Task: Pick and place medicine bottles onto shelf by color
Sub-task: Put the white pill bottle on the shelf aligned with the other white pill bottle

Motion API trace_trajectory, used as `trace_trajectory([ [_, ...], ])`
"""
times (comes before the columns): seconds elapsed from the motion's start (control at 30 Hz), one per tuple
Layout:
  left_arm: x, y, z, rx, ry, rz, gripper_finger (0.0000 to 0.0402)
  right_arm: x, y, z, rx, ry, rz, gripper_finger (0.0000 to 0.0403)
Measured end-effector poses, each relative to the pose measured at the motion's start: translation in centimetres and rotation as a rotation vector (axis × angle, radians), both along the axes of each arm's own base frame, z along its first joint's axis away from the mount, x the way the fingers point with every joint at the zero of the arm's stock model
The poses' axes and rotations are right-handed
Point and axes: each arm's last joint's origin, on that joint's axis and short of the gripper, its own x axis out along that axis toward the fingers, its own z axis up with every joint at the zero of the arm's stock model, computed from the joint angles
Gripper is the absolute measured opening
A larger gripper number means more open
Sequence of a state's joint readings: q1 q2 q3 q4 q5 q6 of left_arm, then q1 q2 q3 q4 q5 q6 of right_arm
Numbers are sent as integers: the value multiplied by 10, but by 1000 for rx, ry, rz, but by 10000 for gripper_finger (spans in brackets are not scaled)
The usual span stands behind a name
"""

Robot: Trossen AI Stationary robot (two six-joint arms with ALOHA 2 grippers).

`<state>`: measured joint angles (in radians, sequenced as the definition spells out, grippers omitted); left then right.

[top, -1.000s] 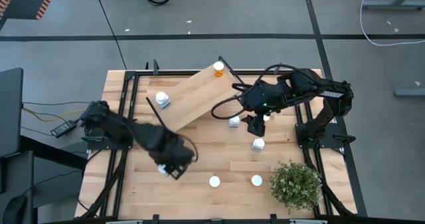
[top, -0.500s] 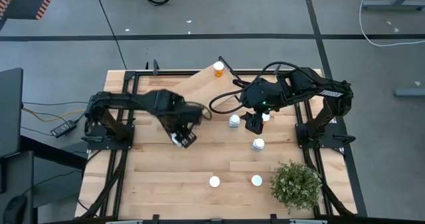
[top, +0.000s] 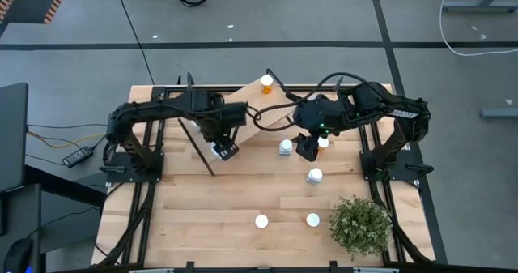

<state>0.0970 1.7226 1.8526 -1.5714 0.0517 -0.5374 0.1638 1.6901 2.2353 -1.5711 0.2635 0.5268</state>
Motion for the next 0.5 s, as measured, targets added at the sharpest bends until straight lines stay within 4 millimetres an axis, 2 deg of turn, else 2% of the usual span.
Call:
trace_trajectory([
  [0.23,-2,16,0,111,12,-98,189,0,0,0,10,-9,-40,276],
  [0.5,-2,18,0,177,27,-277,191,0,0,0,29,-15,-69,276],
])
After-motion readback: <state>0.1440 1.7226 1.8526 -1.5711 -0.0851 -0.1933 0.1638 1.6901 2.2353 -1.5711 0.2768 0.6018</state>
